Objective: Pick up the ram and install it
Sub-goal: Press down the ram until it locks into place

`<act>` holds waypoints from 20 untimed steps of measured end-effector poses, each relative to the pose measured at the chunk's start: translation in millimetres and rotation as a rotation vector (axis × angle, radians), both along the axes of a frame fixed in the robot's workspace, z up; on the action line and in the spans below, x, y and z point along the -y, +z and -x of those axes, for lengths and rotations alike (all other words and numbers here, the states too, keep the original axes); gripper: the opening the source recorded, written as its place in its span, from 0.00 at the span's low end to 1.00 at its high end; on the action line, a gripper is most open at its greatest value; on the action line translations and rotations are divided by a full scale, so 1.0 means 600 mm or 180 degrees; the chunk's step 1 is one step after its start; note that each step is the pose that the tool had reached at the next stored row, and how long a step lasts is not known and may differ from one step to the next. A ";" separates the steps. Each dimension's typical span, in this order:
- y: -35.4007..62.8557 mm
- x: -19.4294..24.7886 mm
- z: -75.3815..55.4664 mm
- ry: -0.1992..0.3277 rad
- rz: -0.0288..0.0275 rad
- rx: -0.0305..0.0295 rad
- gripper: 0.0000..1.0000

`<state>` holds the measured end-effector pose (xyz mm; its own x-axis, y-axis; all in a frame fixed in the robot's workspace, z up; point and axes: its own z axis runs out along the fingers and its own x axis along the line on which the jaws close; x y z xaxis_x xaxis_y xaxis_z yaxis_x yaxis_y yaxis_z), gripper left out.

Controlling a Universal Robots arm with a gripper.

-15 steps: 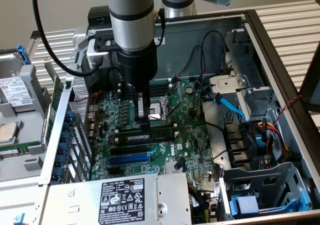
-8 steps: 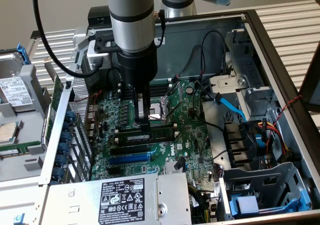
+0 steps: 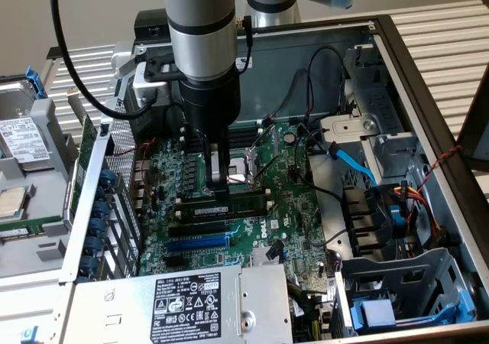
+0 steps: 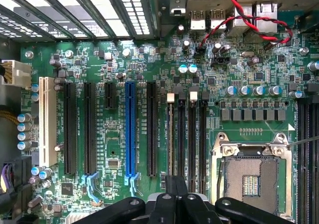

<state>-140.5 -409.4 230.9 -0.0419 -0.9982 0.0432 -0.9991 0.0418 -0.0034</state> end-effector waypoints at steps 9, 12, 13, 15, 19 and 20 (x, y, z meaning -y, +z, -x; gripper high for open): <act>0.000 0.0011 0.000 0.0000 0.0000 0.0000 0.11; 0.000 0.0012 0.000 0.0000 0.0000 0.0000 0.11; 0.000 0.0012 0.000 0.0000 0.0000 0.0000 0.11; 0.000 0.0013 0.000 0.0000 0.0001 0.0000 0.11; -0.002 0.0012 0.000 0.0000 0.0001 -0.0001 0.11; -0.002 0.0012 0.000 0.0000 0.0001 0.0000 0.11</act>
